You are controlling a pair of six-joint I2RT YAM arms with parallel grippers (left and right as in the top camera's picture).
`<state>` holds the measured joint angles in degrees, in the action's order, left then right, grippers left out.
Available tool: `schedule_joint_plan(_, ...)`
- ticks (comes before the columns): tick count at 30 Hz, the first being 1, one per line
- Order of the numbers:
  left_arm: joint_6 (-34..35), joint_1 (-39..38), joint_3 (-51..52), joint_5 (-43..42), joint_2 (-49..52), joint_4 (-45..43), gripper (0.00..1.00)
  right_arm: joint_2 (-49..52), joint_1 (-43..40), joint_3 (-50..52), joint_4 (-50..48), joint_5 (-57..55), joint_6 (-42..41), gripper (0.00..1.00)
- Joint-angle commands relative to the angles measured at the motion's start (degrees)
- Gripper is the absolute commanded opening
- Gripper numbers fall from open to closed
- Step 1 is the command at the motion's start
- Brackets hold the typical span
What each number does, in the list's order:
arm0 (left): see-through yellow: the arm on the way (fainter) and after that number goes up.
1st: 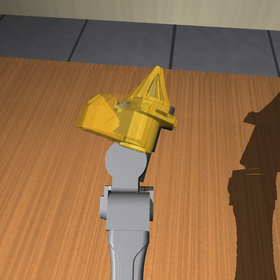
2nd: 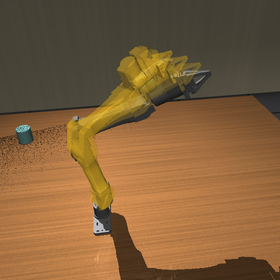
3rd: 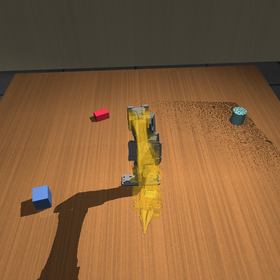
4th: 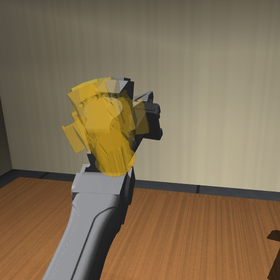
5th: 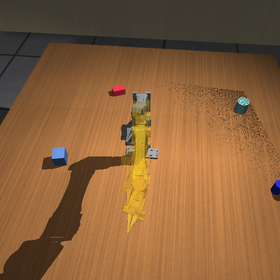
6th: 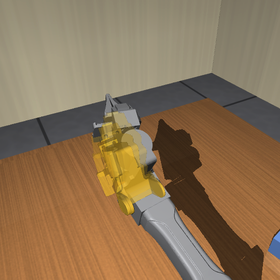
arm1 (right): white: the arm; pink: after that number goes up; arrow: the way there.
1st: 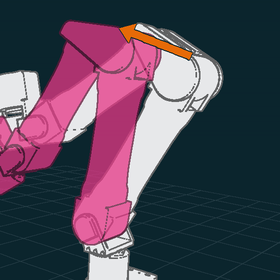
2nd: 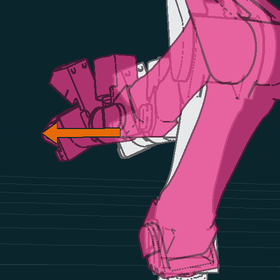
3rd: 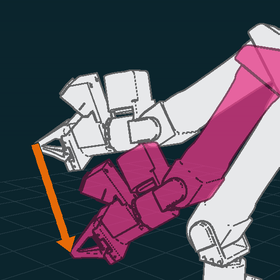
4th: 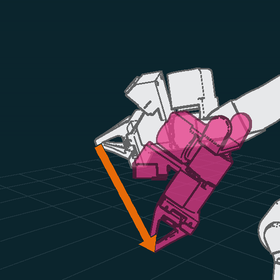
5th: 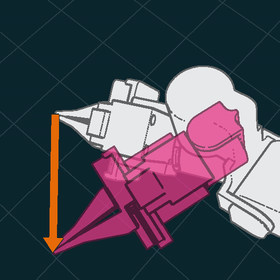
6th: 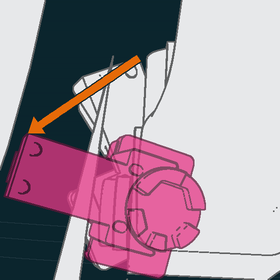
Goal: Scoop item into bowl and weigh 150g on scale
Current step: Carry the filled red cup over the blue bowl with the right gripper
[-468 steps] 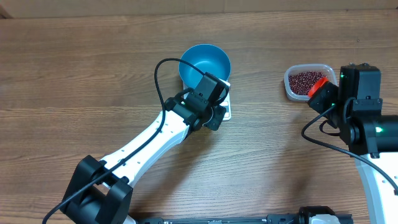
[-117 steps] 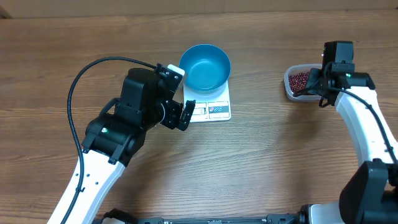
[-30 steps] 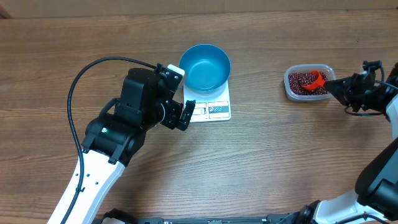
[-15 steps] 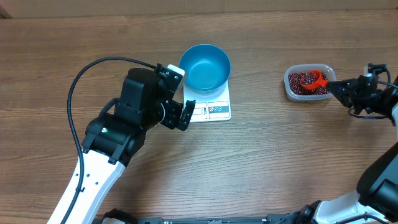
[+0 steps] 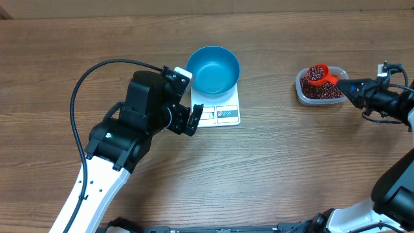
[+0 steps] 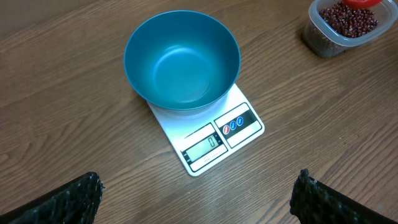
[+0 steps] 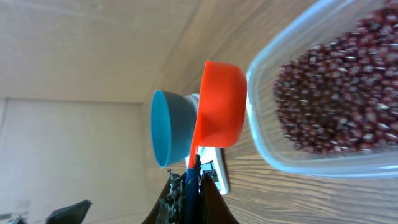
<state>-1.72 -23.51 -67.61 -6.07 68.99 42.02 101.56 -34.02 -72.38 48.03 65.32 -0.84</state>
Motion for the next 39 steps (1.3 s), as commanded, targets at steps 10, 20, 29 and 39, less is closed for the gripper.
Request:
schedule_joint_plan(10, -1.09, 0.24, 0.02, -1.01, -0.85, -0.02, 1.0, 0.24, 9.29, -0.02, -6.29, 5.53, -4.04, 0.04)
schedule_joint_plan(20, -1.09, 0.24, 0.02, -1.01, -0.85, -0.02, 1.0, 0.24, 21.79, -0.02, -23.87, 5.22, -16.9, 0.04)
schedule_joint_plan(29, -1.09, 0.24, 0.02, -1.01, -0.85, -0.02, 1.0, 0.24, 32.09, -0.02, -32.11, -4.42, -20.13, 0.04)
schedule_joint_plan(39, -1.09, 0.24, 0.02, -1.01, -0.85, -0.02, 1.0, 0.26, 38.47, -0.02, -33.22, -14.84, -8.72, 0.04)
